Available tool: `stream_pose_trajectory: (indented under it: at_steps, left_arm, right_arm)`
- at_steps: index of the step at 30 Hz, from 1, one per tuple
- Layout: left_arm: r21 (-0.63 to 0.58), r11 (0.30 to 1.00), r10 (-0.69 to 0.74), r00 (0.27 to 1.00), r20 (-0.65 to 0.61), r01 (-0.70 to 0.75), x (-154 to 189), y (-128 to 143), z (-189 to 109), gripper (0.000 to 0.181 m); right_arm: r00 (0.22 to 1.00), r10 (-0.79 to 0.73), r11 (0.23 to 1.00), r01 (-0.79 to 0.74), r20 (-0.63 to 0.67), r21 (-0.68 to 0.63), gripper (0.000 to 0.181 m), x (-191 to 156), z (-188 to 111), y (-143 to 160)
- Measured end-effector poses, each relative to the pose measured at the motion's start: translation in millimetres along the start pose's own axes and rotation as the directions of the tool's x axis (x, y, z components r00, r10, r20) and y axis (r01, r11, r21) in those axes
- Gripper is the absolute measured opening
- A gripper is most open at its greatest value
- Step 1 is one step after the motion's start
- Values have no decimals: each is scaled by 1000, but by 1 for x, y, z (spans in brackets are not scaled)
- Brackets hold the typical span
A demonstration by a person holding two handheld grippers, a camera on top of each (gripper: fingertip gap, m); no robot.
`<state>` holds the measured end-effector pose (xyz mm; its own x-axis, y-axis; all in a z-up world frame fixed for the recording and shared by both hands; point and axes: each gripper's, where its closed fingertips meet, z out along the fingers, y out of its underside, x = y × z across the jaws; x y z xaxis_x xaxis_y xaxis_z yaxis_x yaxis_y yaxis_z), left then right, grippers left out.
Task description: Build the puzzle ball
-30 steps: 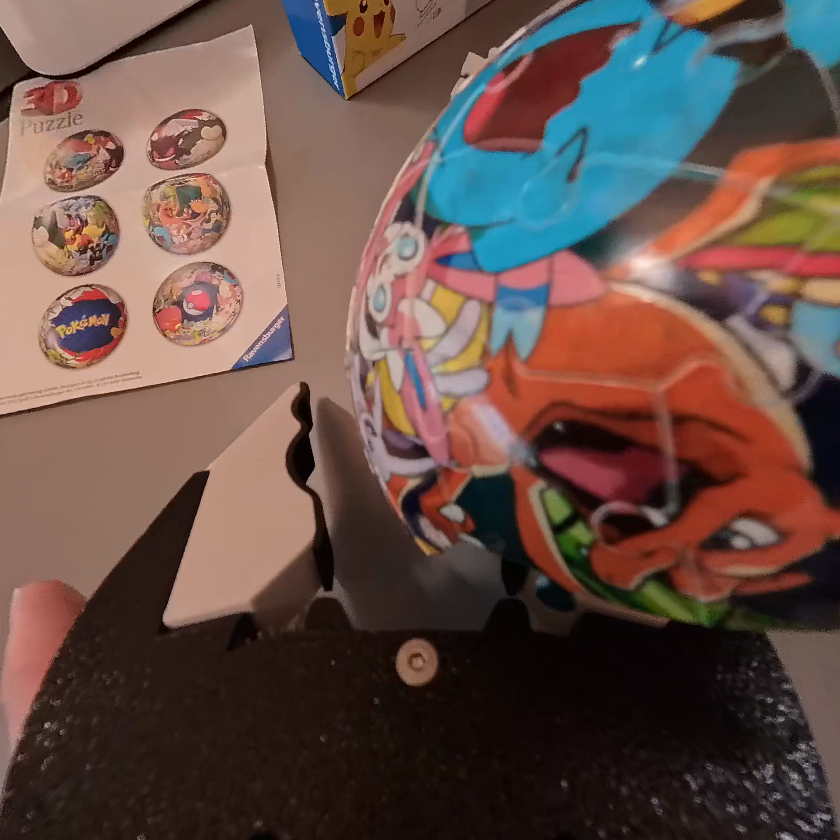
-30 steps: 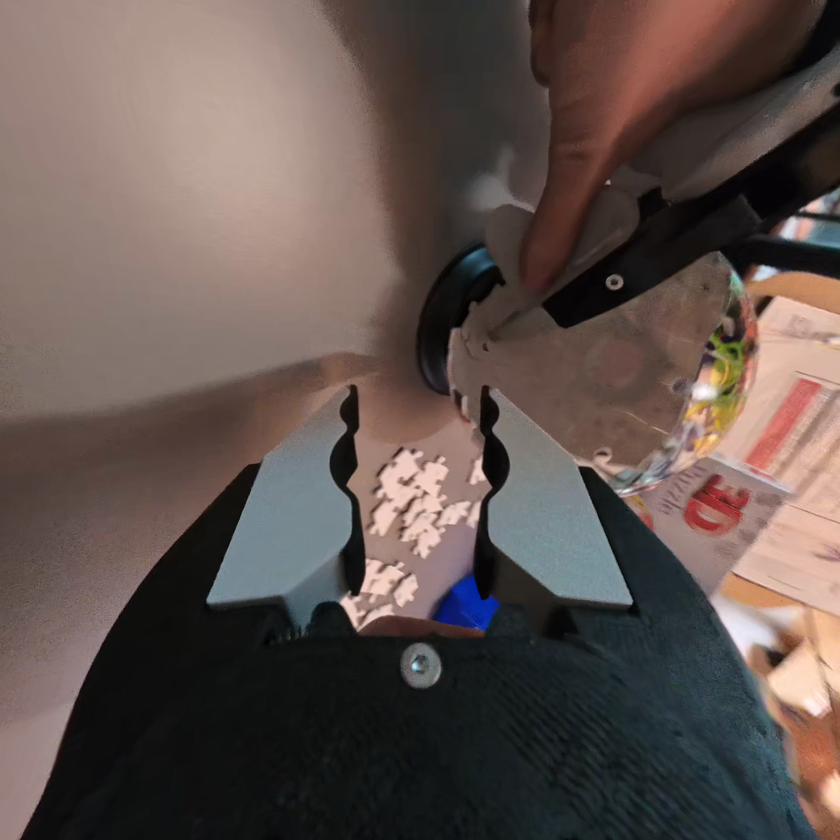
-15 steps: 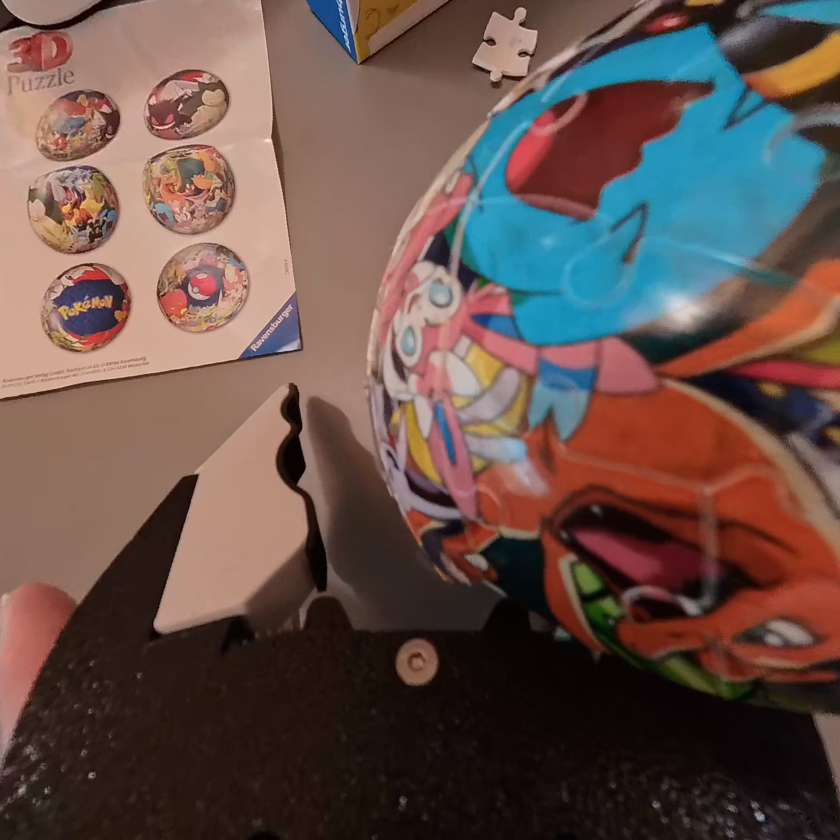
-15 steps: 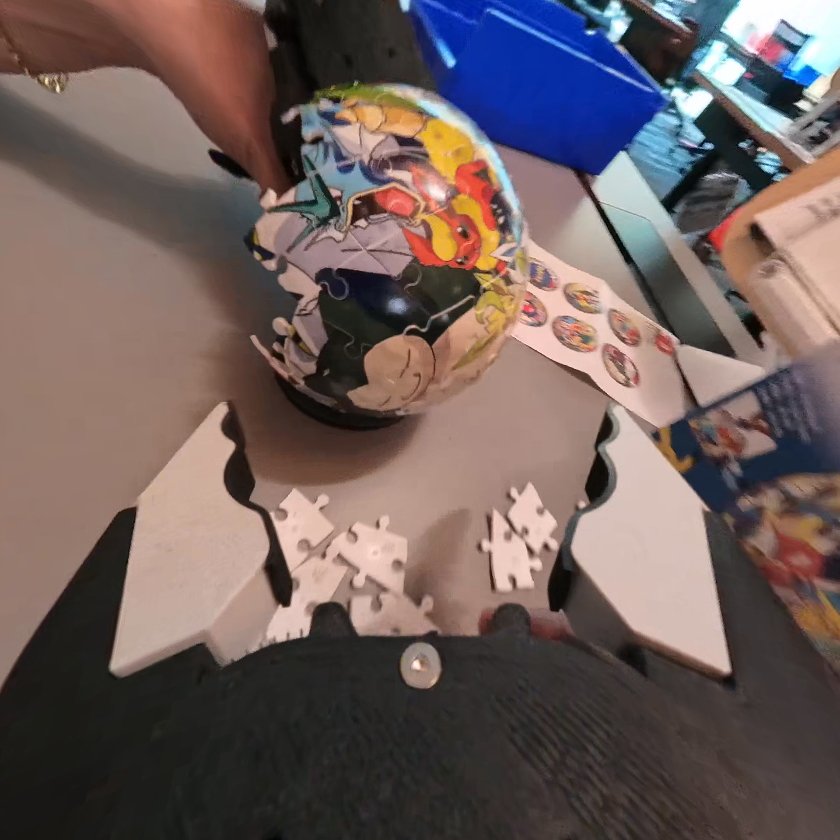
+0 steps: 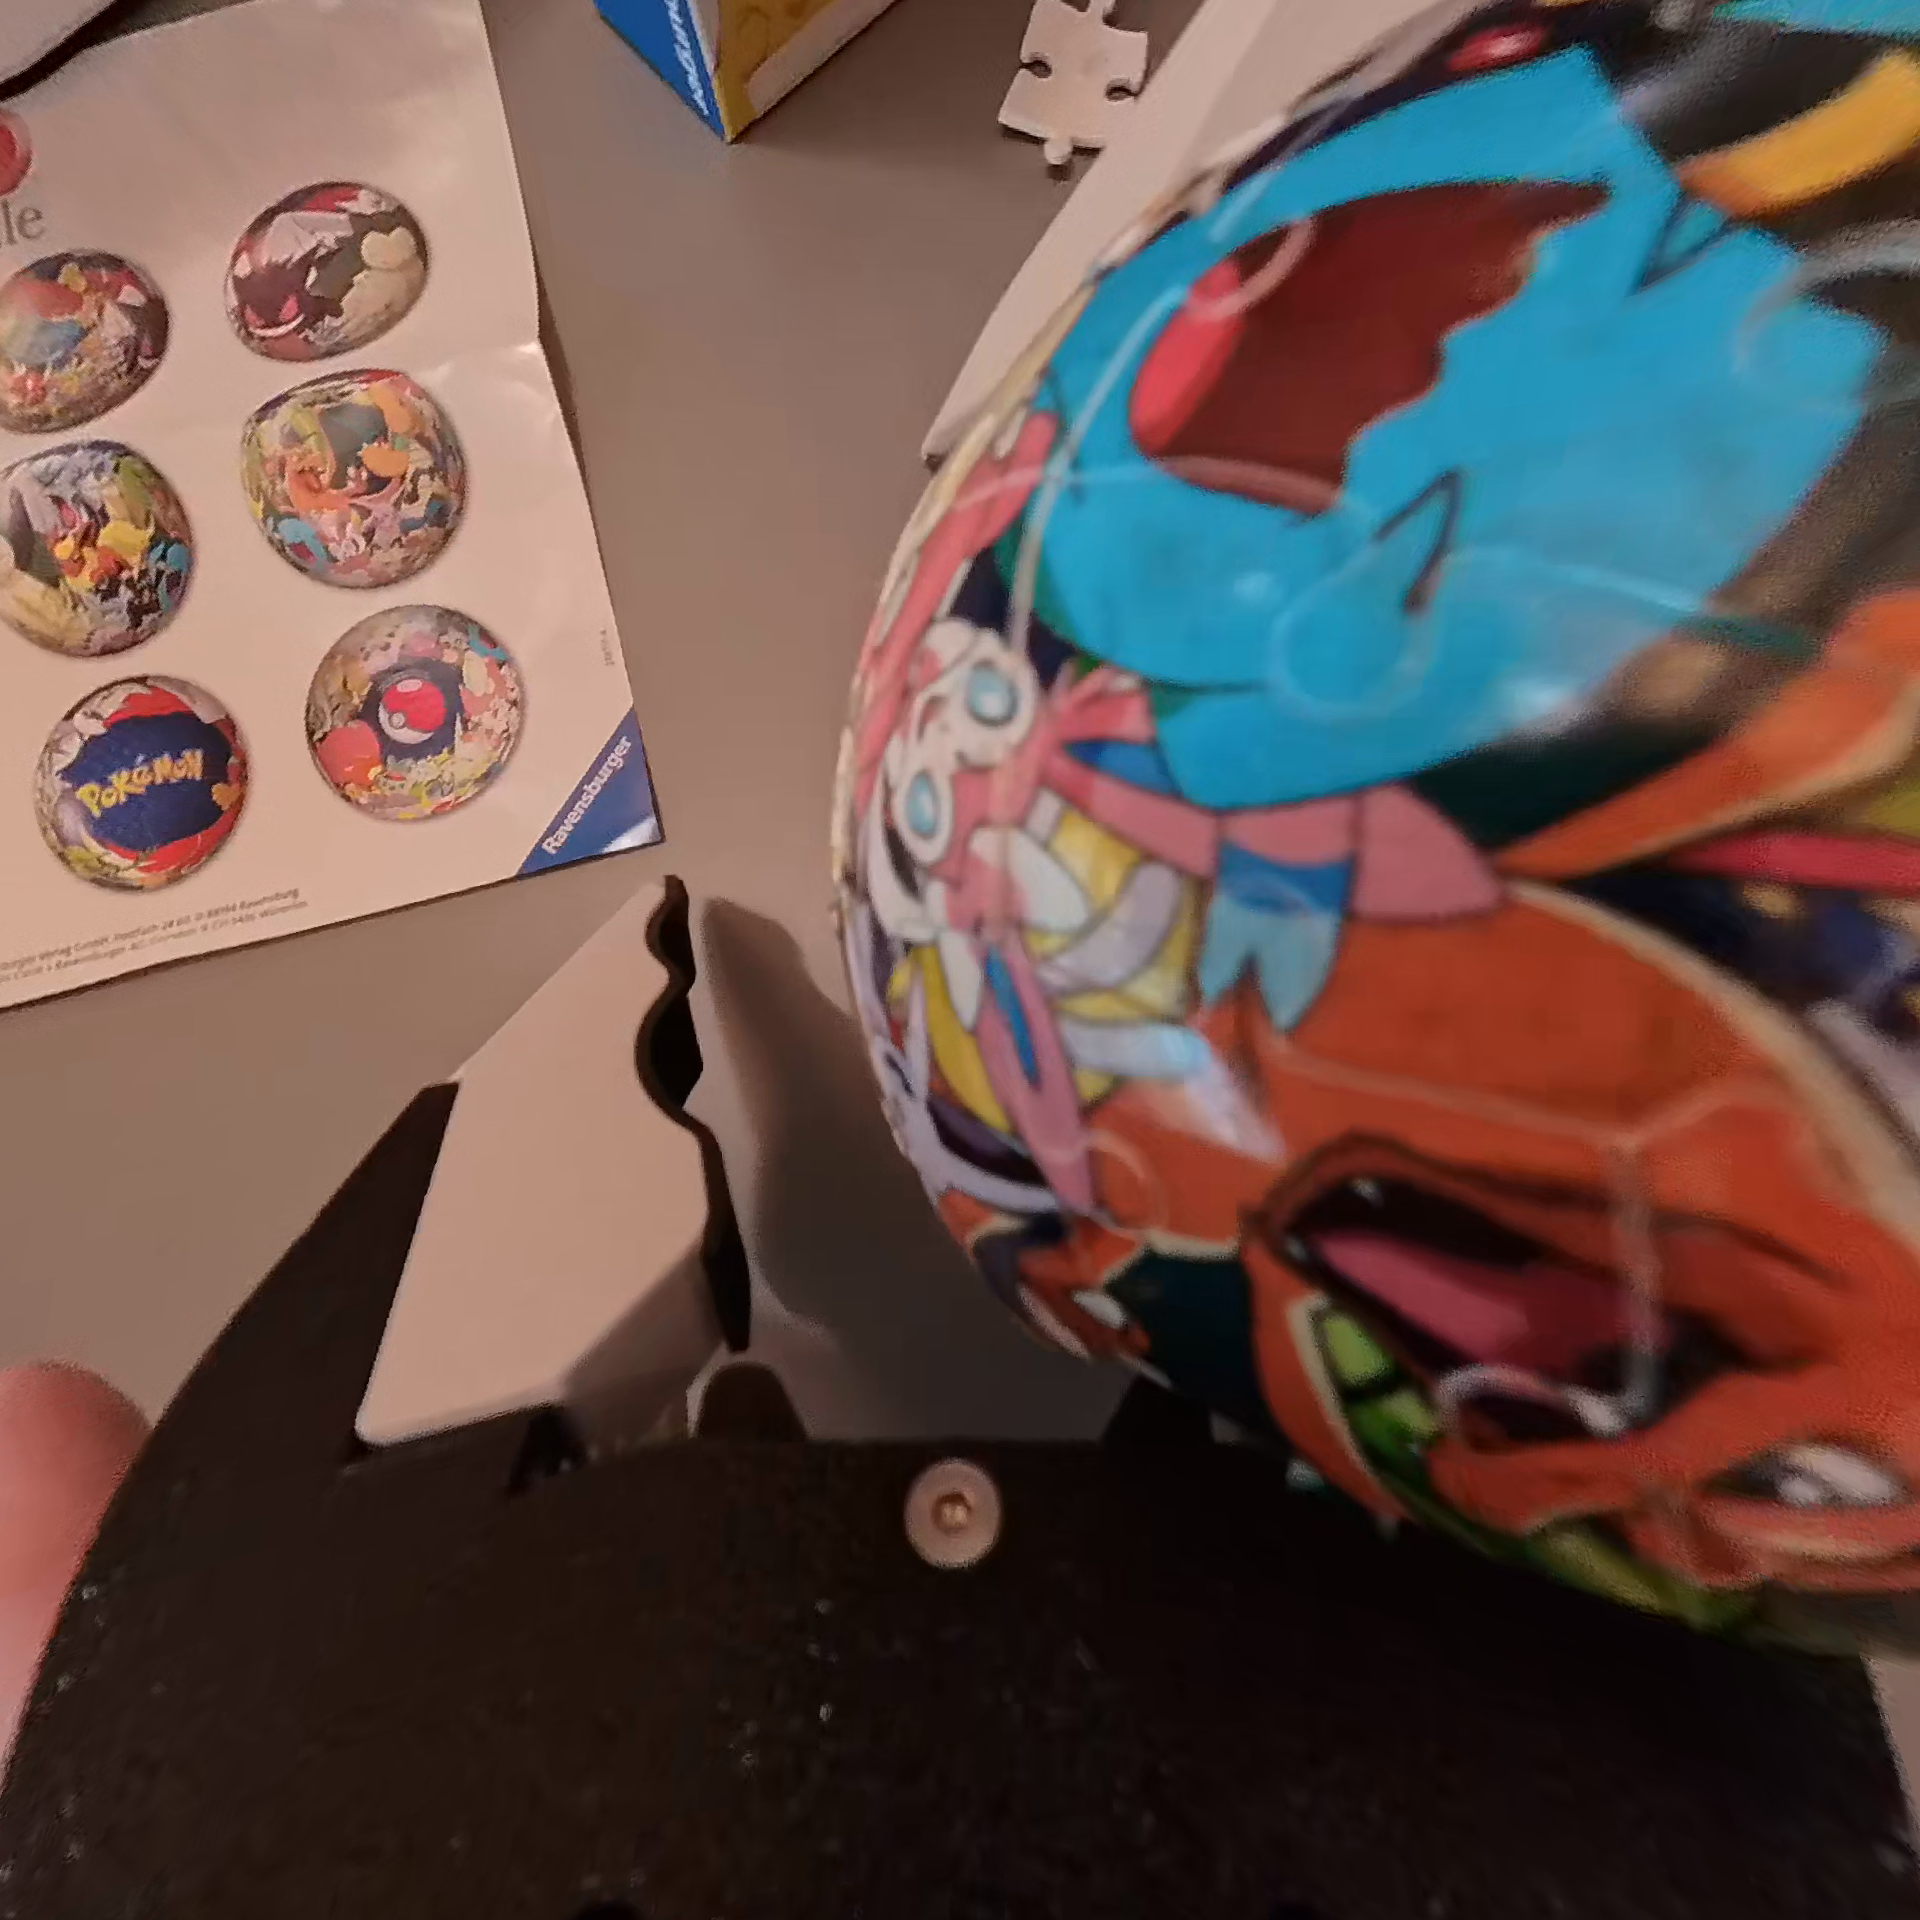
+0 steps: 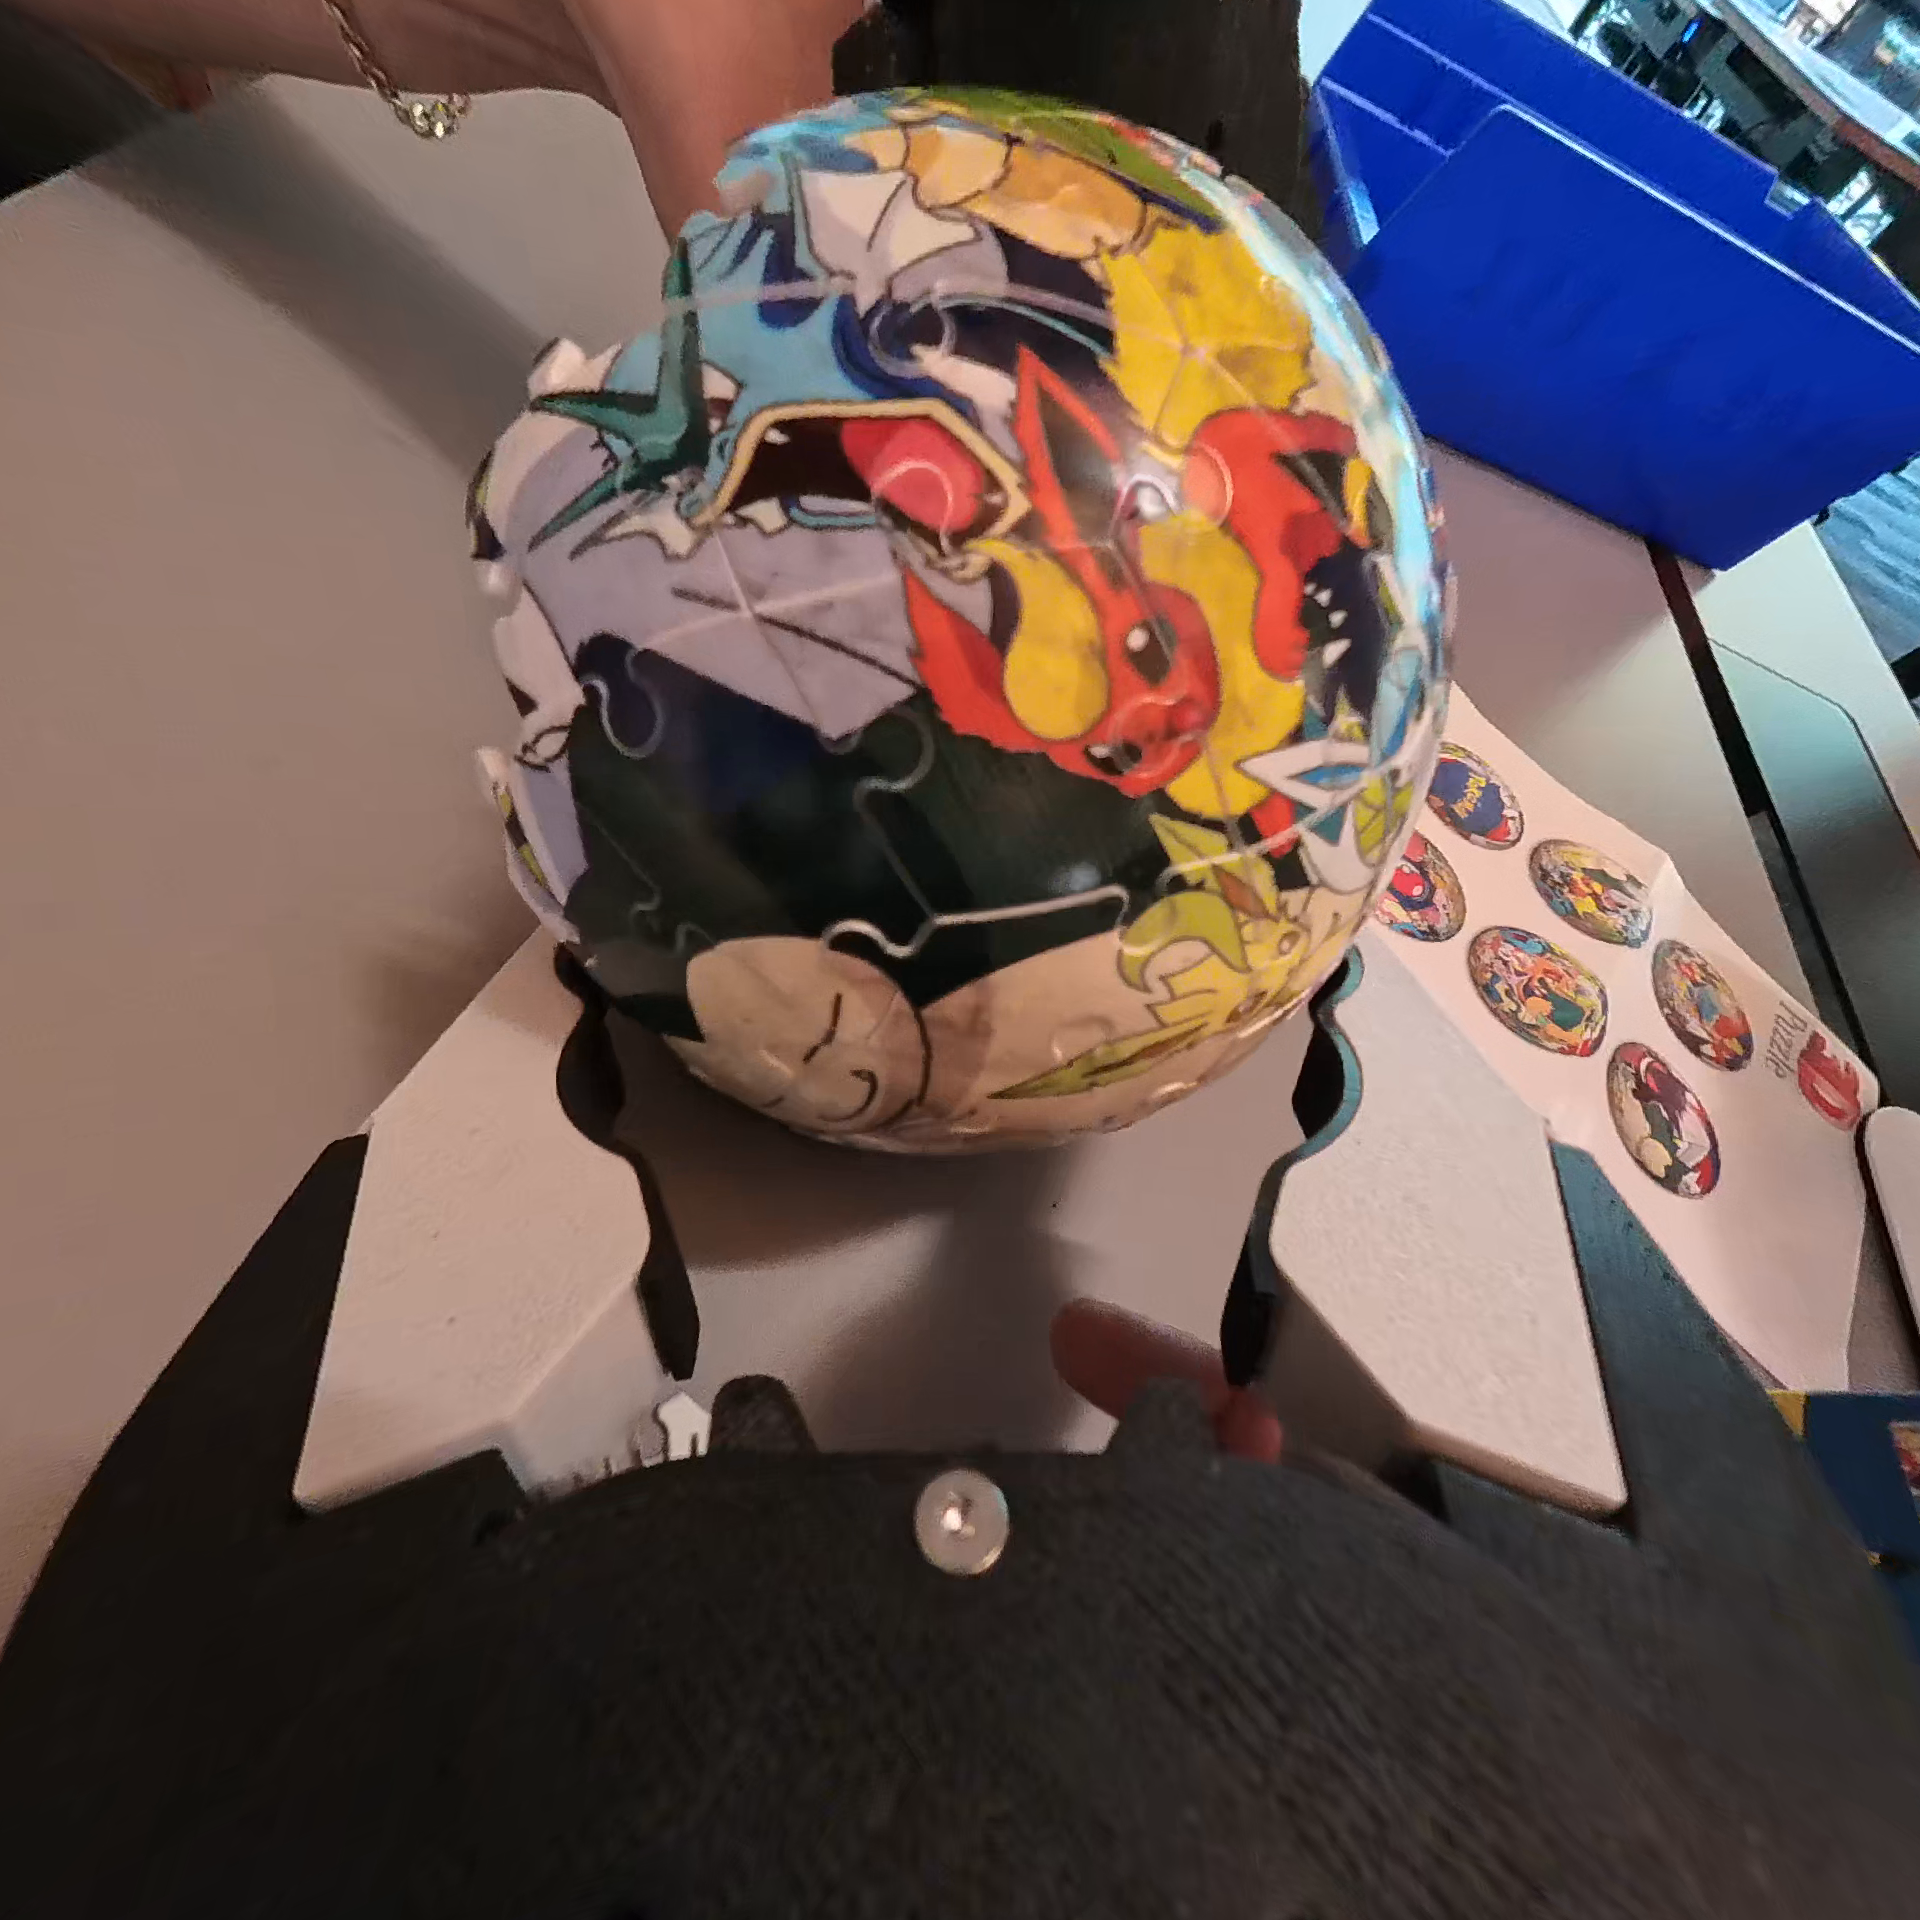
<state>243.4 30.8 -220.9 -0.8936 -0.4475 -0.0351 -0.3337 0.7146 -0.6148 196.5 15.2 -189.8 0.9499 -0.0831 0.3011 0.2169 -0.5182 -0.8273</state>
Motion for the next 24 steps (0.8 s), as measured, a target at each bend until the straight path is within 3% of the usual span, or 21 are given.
stream_pose_trajectory:
  at_steps: [5,14,16,24]
  left_arm:
    - [11,999,-41,997,60,40,-12,1,1,121]
    - [3,998,-66,997,47,65,-3,3,-1,107]
    - [18,997,-70,995,68,69,-9,3,-1,118]
    - [95,978,-193,979,69,186,-13,16,-11,116]
  right_arm:
    - [1000,-3,1000,3,7,-24,132,0,0,0]
    - [1000,1,1000,-1,-2,-7,133,0,3,-2]
    - [1000,0,1000,0,-2,-7,132,0,3,-2]
    - [1000,5,1000,-5,-5,-23,133,0,4,-2]
